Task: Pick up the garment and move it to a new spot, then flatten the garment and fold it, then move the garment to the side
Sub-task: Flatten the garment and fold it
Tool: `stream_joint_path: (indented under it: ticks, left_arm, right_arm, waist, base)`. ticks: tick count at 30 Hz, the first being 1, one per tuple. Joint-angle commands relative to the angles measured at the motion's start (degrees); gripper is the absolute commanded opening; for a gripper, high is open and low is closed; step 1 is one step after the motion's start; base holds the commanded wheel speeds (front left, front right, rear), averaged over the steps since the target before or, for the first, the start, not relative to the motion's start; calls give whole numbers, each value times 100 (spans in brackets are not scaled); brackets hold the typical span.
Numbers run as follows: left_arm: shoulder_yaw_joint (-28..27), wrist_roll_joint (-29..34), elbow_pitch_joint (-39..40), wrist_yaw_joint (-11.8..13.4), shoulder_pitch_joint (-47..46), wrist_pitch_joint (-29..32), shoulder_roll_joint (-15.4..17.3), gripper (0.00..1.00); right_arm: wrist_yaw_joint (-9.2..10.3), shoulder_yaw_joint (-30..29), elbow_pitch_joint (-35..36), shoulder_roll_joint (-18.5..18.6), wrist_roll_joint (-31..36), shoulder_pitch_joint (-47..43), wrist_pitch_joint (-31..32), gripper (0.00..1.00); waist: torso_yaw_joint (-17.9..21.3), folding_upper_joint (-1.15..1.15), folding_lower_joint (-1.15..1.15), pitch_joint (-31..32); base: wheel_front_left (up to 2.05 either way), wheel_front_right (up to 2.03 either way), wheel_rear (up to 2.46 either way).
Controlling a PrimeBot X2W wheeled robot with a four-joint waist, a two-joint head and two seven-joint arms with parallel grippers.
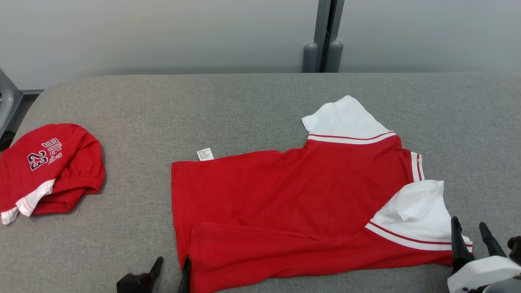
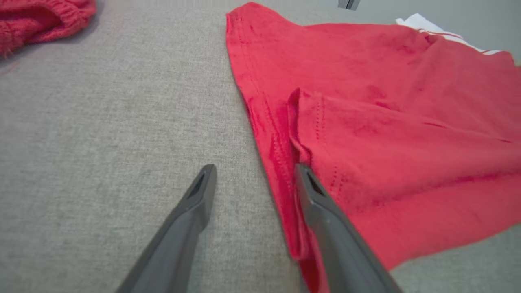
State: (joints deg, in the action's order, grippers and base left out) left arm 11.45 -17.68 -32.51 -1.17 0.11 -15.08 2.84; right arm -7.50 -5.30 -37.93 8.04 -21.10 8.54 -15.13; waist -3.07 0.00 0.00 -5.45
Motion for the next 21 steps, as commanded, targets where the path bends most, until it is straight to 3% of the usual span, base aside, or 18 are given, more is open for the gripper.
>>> stream_joint_path:
  ticks: [1, 9, 21]
  left_arm:
    - [-13, -3, 42, 37, -191, -12, 19, 100]
    - [10, 164, -307, 41, -1286, -12, 21, 100]
    - [48, 218, -2193, -192, -3126, 58, 59, 100]
  right_arm:
    - [2, -47, 45, 18, 55, 103, -1, 100]
    - [2, 151, 117, 94, 542, 902, -2, 100]
    - [2, 737, -400, 358, 712, 2006, 37, 100]
  waist:
    - [-4, 0, 0, -55]
    - [13, 0, 0, -371]
    - [133, 0, 0, -788]
  base:
    - [0, 0, 0]
    - [0, 0, 0]
    - [0, 0, 0]
